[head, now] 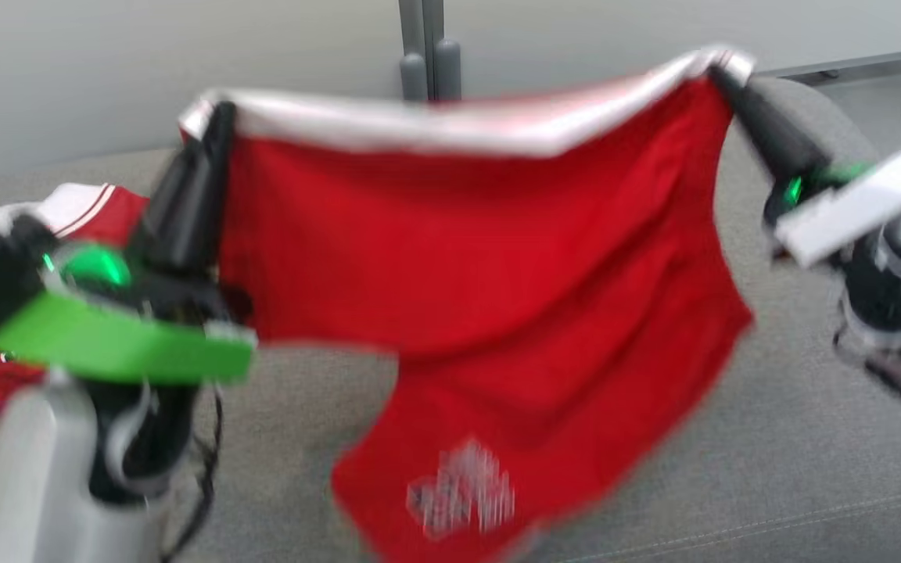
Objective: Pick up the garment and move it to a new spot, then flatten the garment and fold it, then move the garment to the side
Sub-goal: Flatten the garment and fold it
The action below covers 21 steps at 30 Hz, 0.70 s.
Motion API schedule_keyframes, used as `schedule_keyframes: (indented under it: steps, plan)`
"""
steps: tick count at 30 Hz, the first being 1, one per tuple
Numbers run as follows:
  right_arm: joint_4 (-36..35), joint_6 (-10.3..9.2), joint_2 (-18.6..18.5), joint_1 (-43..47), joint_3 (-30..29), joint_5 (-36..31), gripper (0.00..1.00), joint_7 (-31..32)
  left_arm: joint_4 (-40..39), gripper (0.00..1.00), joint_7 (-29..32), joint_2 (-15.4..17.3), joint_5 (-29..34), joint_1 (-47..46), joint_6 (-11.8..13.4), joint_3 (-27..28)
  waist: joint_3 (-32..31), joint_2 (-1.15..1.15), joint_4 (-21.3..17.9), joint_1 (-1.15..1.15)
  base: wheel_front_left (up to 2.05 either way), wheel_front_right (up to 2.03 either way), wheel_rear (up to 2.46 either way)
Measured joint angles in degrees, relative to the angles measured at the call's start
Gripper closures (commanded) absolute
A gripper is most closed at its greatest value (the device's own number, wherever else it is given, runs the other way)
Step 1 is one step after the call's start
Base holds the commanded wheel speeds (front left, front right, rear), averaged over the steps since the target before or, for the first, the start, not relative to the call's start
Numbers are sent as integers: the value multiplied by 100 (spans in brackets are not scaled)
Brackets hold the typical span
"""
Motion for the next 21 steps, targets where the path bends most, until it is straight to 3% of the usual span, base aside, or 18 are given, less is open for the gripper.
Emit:
schedule_keyframes:
  steps: [4, 7, 9, 13, 21]
  plan:
    - [815, -413, 438, -1428, -684, -371, 100, -244, 765, 100, 5, -114, 104, -1560, 43, 303, 91, 0, 94, 0, 0, 0, 0]
    - [894, -416, 613, -2329, -788, -589, 100, -341, 835, 100, -144, -211, 182, -2465, 56, 456, 101, 0, 181, 0, 0, 0, 0]
    - [1024, -360, 645, -2372, -639, -626, 100, -339, 920, 100, -160, -233, 180, -2588, 55, 439, 107, 0, 214, 0, 0, 0, 0]
    - [1512, -204, 726, -1604, 31, -583, 100, -60, 1301, 100, -123, -255, 88, -1886, 46, 209, 154, 0, 227, 0, 0, 0, 0]
    - [2549, 52, 942, 513, 1055, -498, 100, 126, 2517, 100, -285, -476, -68, 910, 46, -391, 387, 0, 166, 0, 0, 0, 0]
